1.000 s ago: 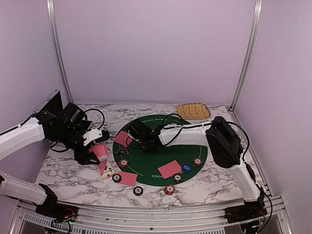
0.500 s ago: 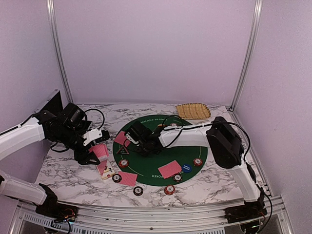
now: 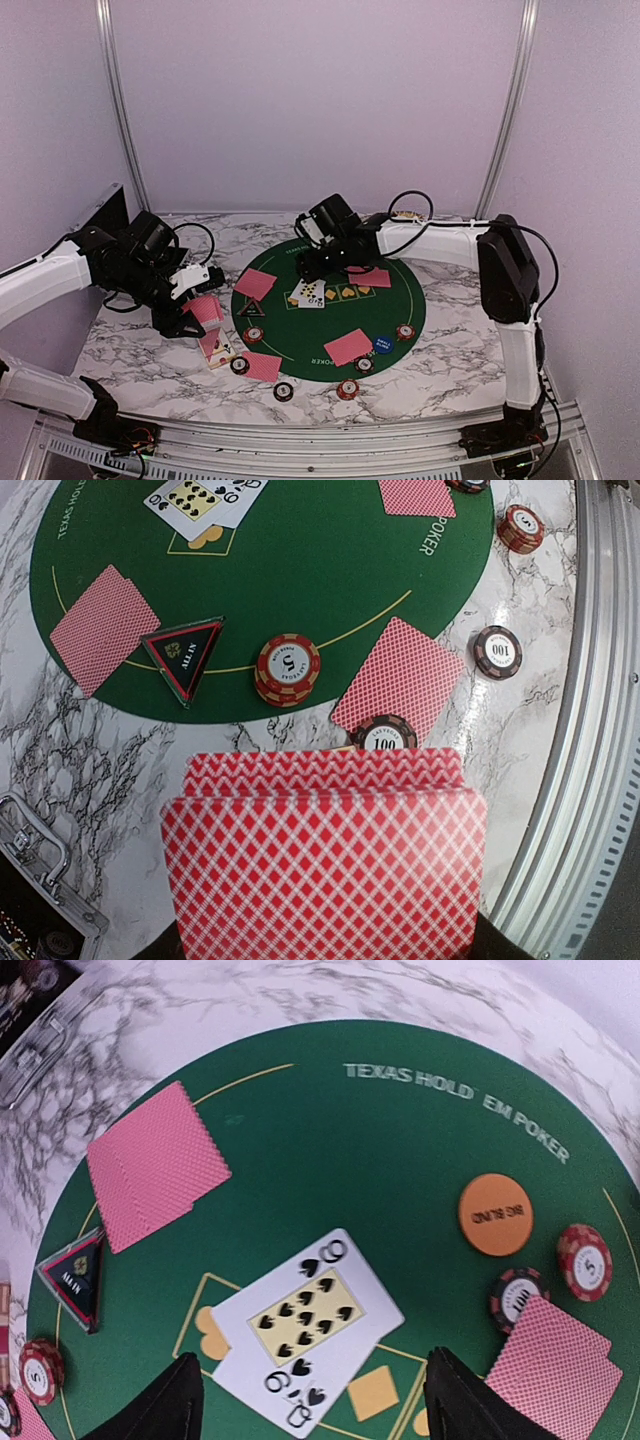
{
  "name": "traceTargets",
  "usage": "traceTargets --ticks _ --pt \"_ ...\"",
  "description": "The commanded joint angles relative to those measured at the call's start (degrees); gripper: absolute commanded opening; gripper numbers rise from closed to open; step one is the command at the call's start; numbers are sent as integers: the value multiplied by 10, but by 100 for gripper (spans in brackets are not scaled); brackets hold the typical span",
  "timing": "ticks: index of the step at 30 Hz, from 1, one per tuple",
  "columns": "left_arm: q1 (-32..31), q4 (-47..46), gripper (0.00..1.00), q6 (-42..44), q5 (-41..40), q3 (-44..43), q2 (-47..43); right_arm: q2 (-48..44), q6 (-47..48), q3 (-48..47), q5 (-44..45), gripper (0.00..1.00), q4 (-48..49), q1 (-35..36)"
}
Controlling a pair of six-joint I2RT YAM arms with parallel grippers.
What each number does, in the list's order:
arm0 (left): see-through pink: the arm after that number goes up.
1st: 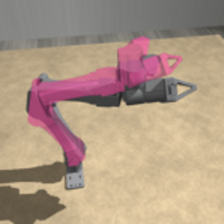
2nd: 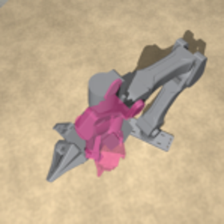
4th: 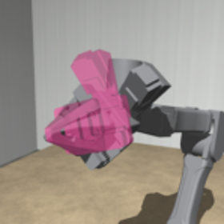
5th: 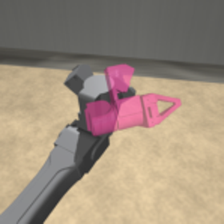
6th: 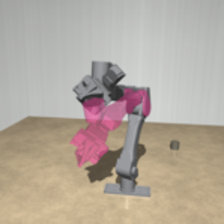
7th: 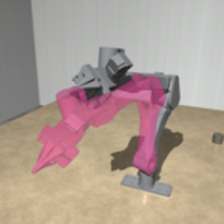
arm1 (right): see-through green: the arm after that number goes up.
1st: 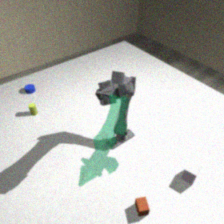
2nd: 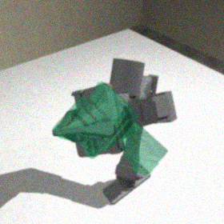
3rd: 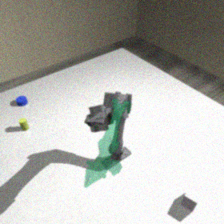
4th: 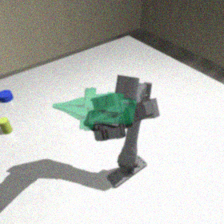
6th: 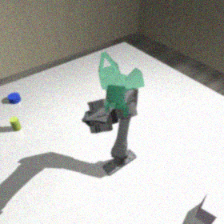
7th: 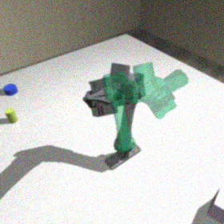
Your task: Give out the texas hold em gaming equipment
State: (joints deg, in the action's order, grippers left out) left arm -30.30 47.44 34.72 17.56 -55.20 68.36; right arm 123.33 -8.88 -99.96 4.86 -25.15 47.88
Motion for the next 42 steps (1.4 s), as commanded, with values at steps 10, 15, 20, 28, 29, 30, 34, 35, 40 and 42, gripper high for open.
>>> traceTargets --ticks 10,15,20,28,29,30,34,35,40,42 --pt "4 -2 0 -4 14 -3 -11 11 -175 91 -227 74 61 -95" --pt "4 -2 0 -5 15 -6 -8 28 -189 98 -252 74 81 -99" --pt "4 -2 0 -5 15 -8 -6 45 -207 103 -282 74 100 -100" --pt "4 -3 0 -6 15 -7 -6 50 -229 128 -297 72 122 -88" --pt "4 -2 0 -6 15 -7 -6 50 -231 127 -298 72 123 -84" --pt "4 -2 0 -7 15 -8 -6 51 -232 126 -299 72 124 -78" --pt "4 -2 0 -8 16 -10 -6 50 -242 122 -300 71 126 -55" --pt "4 -2 0 -8 16 -10 -7 50 -247 123 -301 71 129 -50" --pt "4 -2 0 -9 17 -10 -9 43 -258 124 -301 70 135 -34" --pt "4 -2 0 -10 18 -10 -9 39 -259 124 -296 70 133 -36"
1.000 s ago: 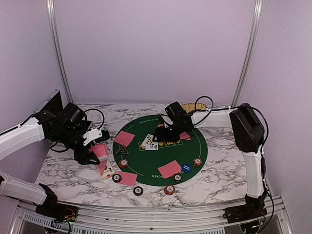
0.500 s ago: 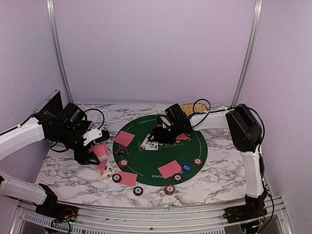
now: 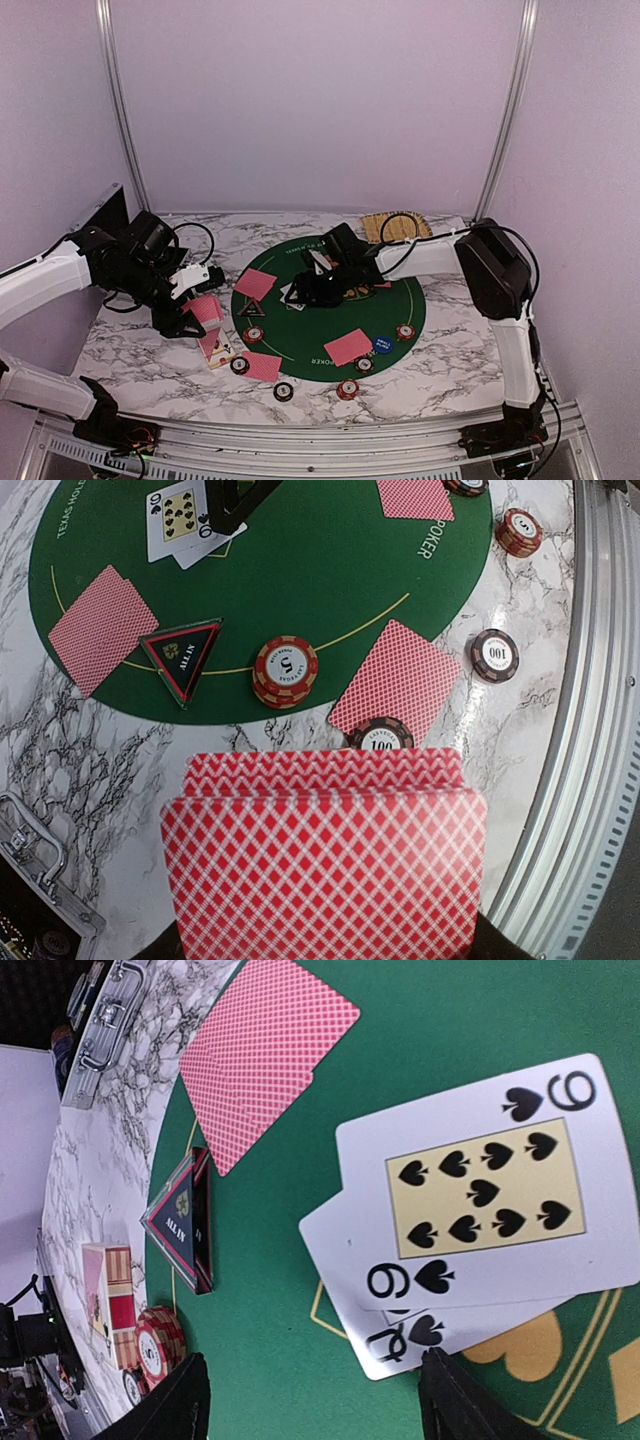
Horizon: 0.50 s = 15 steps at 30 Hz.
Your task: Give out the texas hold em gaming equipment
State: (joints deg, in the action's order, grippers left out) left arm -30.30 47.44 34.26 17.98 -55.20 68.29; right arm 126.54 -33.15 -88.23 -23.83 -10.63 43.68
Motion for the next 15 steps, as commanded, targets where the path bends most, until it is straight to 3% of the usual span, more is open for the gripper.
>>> traceTargets --ticks 1,5,15 --pt "4 -2 0 -5 14 -10 -8 5 -15 6 -6 70 -16 3" --pt "4 -2 0 -5 13 -10 -10 -28 -18 14 6 72 -24 -7" --pt "4 -3 0 -6 16 -16 -5 -89 -98 -2 -86 97 47 52"
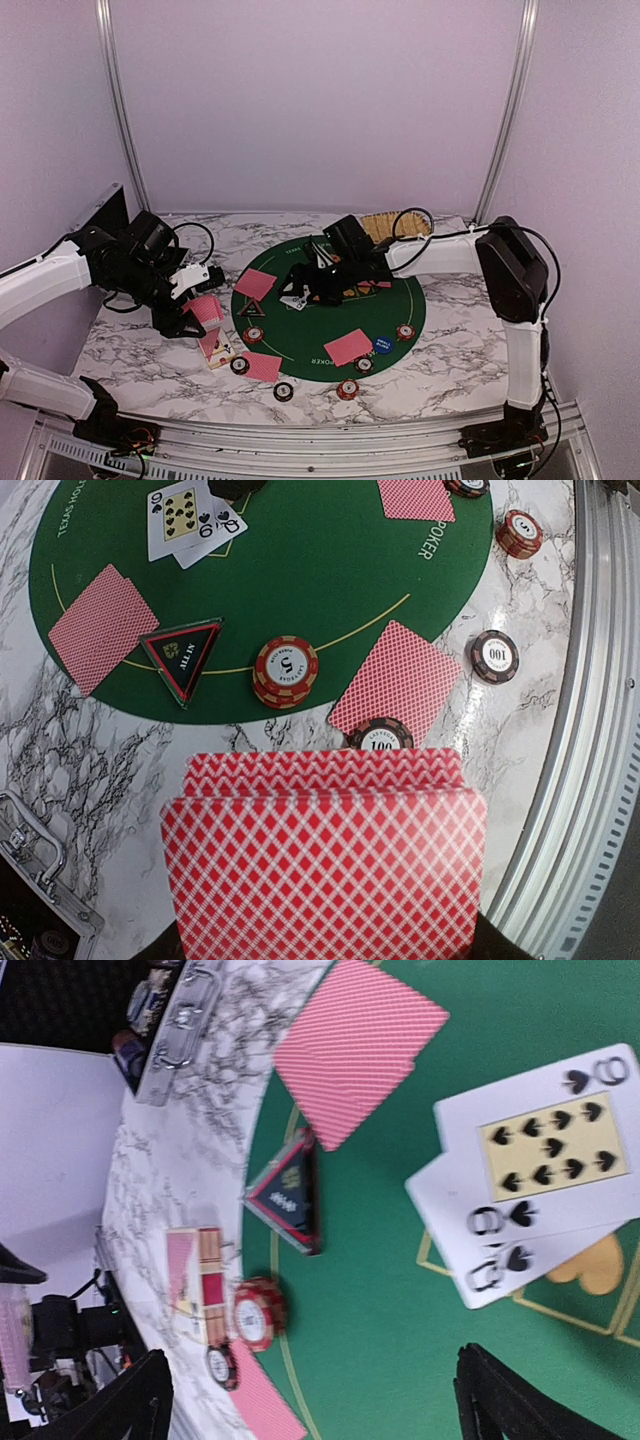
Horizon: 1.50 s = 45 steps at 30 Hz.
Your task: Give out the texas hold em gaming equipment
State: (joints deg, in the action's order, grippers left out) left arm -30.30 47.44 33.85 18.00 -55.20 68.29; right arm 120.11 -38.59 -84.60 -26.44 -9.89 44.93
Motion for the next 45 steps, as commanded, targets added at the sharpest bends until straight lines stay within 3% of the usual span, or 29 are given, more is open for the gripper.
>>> traceTargets --ticks 1,19,32,45 --pt "4 -3 0 -1 16 -17 -5 -21 -55 -44 -74 99 52 47" --pt "4 -9 0 -1 16 -17 -4 67 -210 -105 -194 99 234 121" --pt "4 -9 0 0 17 -17 -3 153 -271 -190 -215 99 280 152" --pt "4 -9 0 0 17 -16 -7 209 -294 -247 -207 94 260 153"
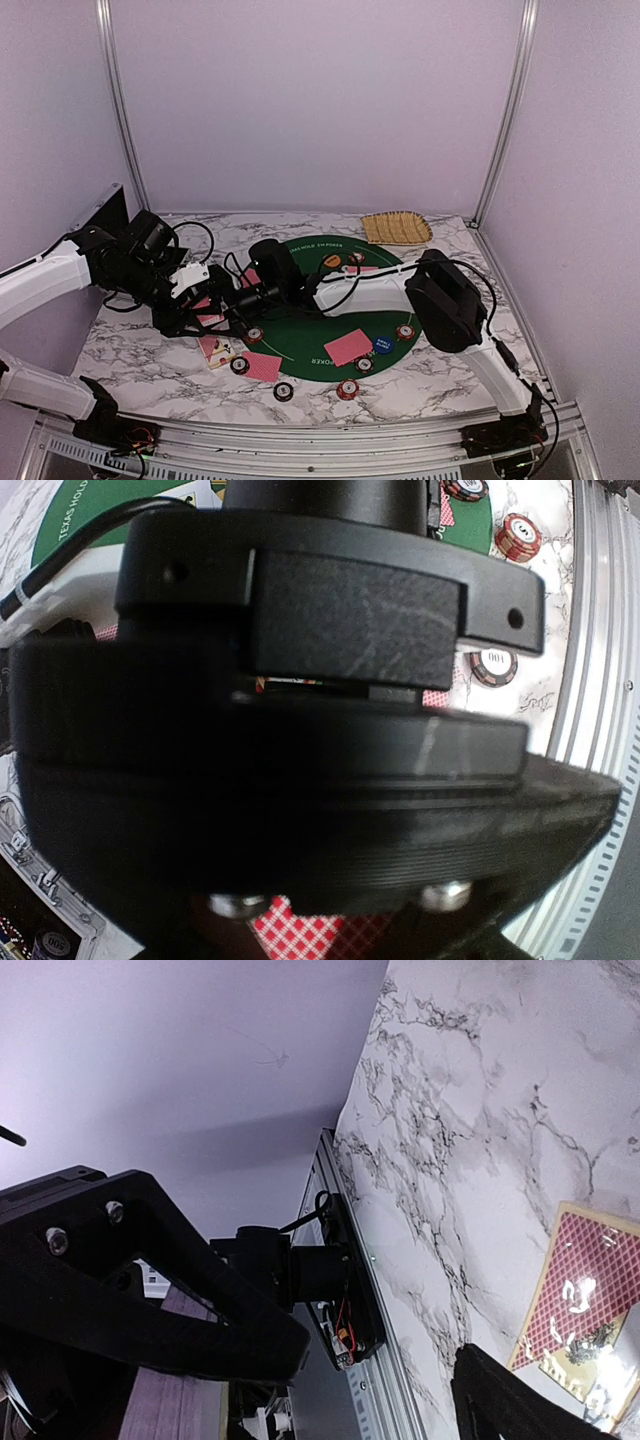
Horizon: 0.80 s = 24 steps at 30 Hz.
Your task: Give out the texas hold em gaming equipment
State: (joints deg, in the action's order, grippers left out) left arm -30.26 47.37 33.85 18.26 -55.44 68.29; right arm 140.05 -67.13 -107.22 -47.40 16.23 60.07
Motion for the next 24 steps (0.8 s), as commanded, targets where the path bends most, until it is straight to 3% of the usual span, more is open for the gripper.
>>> traceTargets --ticks 1,9,24 --pt "4 -8 0 0 15 -13 -8 7 -8 -16 3 93 -4 -1" --pt "4 -8 0 0 15 -10 -10 -49 27 62 25 84 -30 -26" --pt "4 -8 0 -4 11 -3 -14 -117 23 131 9 45 9 -40"
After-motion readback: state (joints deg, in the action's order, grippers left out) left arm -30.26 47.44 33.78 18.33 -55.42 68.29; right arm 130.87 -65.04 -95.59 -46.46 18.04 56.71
